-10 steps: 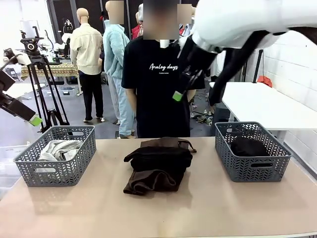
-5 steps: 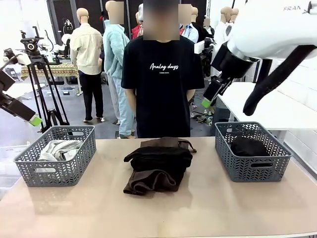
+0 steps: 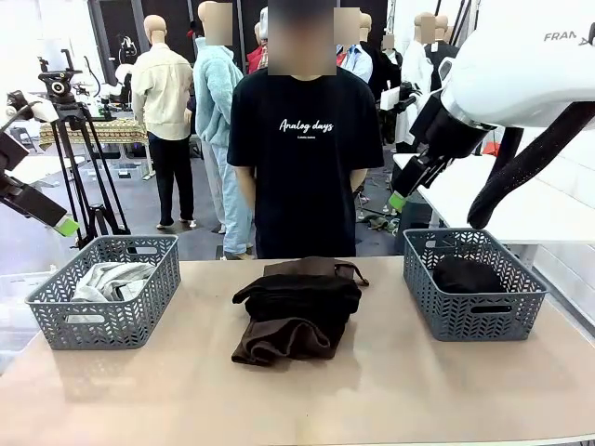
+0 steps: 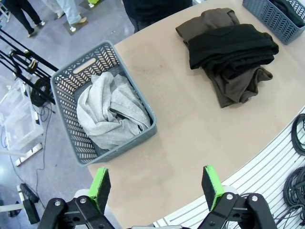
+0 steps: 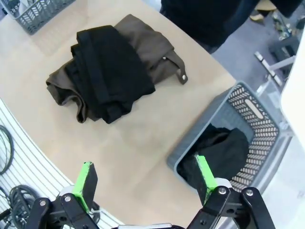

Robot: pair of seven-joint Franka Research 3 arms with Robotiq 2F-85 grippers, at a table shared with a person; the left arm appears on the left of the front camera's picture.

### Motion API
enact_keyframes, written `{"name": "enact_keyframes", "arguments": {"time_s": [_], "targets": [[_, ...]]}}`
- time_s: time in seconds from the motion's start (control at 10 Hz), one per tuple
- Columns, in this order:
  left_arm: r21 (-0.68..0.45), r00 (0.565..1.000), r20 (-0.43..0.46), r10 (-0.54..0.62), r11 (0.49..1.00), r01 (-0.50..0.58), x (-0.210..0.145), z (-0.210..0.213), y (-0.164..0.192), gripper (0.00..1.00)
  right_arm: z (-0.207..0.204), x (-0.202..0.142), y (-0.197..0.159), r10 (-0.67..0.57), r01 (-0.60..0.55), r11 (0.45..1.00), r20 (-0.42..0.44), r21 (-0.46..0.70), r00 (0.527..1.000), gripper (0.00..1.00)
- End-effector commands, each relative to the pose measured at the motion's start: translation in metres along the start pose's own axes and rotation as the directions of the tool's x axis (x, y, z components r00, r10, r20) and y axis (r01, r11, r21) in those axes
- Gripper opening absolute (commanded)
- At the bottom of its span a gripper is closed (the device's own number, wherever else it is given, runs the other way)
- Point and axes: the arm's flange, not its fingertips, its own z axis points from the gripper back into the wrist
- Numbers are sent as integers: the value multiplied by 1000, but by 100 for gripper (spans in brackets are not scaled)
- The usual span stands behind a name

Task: Sort the tops and bottoms.
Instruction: Lift clothes from the center of the table with your left hand.

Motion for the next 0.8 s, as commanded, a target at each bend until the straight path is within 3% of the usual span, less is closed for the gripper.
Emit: {"name": "enact_keyframes", "arguments": {"time_s": [0.0,0.1,0.2,0.6,0.7], "targets": [[1,1000,-1,2,1000,-2,-1,0,1,100,-21,17,12,142,-142,990,-126,9,982,100],[1,1000,-1,2,1000,-2,-1,0,1,100,-13,13,-3,109,-110,994,-143,1,984,100],[1,1000,-1,2,1000,-2,-1,0,1,100,6,0,-14,64,-65,998,-108,-5,992,100],[1,1000,-1,2,1000,-2,-1,0,1,100,7,6,-8,71,-71,997,-47,7,996,100],[0,1000,0,0,1000,0,0,0,0,100,14,-3,-15,44,-45,999,-72,-15,996,100]]}}
